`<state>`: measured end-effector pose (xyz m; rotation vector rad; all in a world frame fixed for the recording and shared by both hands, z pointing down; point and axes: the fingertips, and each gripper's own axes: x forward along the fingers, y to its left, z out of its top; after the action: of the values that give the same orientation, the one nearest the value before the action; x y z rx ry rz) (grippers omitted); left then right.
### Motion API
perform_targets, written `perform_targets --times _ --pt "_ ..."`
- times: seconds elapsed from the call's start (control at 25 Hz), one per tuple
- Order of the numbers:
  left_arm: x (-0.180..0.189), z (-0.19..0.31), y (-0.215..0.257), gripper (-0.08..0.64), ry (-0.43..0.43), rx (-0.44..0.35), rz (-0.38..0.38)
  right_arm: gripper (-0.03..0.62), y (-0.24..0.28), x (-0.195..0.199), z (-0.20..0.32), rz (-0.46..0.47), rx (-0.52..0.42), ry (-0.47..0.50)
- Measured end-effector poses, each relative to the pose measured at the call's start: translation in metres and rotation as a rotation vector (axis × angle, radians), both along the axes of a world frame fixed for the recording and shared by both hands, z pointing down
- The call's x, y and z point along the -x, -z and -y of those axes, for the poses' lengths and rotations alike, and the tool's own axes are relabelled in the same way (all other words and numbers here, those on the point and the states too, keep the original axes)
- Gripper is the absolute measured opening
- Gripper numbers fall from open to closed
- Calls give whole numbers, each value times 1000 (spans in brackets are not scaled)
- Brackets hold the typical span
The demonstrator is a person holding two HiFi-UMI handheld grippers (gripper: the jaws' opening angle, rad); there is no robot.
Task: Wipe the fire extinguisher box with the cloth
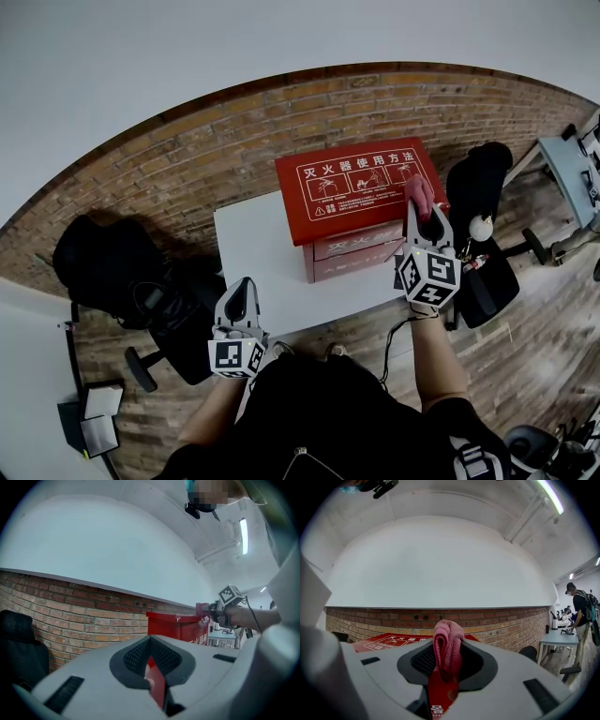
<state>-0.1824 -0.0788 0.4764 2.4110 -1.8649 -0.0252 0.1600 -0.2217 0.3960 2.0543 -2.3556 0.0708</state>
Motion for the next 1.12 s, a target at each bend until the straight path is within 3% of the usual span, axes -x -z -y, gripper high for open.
perform_targets --times 1.12 --pt "26 7 -4 21 -56 19 -19 118 -2 78 -22 22 17 77"
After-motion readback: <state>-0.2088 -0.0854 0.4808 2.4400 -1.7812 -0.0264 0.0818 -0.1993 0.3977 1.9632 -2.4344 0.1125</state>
